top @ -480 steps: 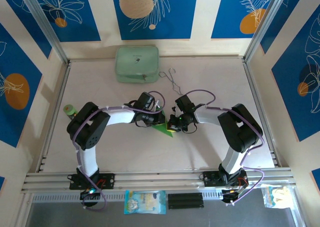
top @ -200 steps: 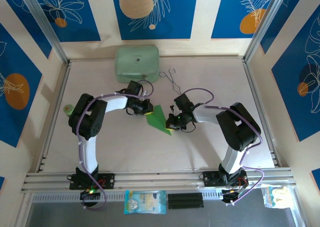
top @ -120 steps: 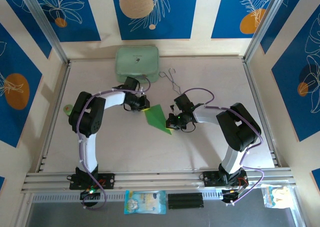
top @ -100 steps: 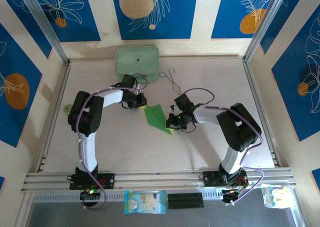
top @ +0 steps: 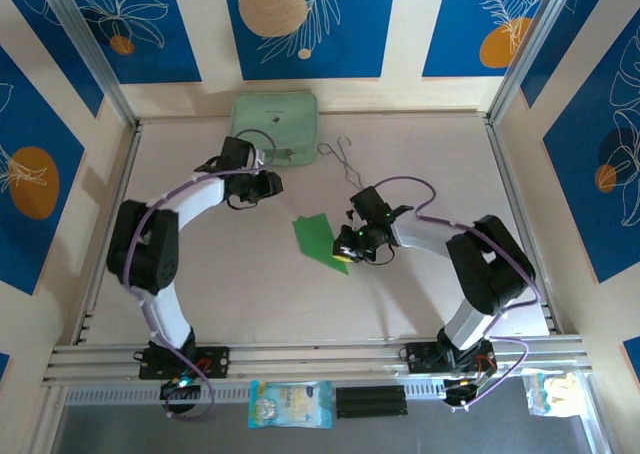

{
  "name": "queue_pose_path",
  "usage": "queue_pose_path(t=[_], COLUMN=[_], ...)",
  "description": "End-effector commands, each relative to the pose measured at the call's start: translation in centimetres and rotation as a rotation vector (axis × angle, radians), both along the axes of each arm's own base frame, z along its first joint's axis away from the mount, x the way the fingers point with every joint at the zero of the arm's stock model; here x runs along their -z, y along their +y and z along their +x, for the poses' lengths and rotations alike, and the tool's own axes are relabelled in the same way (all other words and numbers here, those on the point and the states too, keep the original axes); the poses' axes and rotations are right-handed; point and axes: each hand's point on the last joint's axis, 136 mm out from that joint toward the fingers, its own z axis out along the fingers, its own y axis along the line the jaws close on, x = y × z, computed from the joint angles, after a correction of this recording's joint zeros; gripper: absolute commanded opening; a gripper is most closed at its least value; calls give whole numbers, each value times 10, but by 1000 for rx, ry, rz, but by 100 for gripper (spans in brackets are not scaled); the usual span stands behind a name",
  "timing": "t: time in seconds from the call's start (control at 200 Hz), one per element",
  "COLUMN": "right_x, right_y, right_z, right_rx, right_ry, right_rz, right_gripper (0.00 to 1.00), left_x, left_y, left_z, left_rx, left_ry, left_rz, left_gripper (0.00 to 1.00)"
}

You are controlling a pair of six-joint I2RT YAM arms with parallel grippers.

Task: Fold a paper plane with a square sheet of paper (pick it up from the middle)
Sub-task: Fourth fold the wing at the center of the table, then turn over the paper at the center of the table.

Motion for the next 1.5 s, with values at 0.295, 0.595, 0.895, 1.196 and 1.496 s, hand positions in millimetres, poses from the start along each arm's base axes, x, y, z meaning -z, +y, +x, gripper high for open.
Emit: queue_pose_path(t=[0.295, 0.595, 0.895, 1.196, 1.496], right_x=[-29, -12, 3, 2, -24], right_y=[2, 6, 19, 27, 27], right_z=[38, 65, 70, 67, 74], right_rx=[5, -69, -142, -194, -179], right_ry=[-119, -136, -117, -149, -217], right_rz=[75, 80, 125, 193, 279], right_gripper=[44, 40, 35, 21, 3], left_x=[-20, 6, 13, 15, -9], left_y=[-4, -5, -11, -12, -26], left_z=[-73, -97, -99, -108, -118], left_rx=[-87, -93, -88, -82, -13], left_ry=[25, 85, 103, 129, 111], left_rz=[-304, -315, -312, -302, -361], left_gripper=[76, 98, 100, 100, 99])
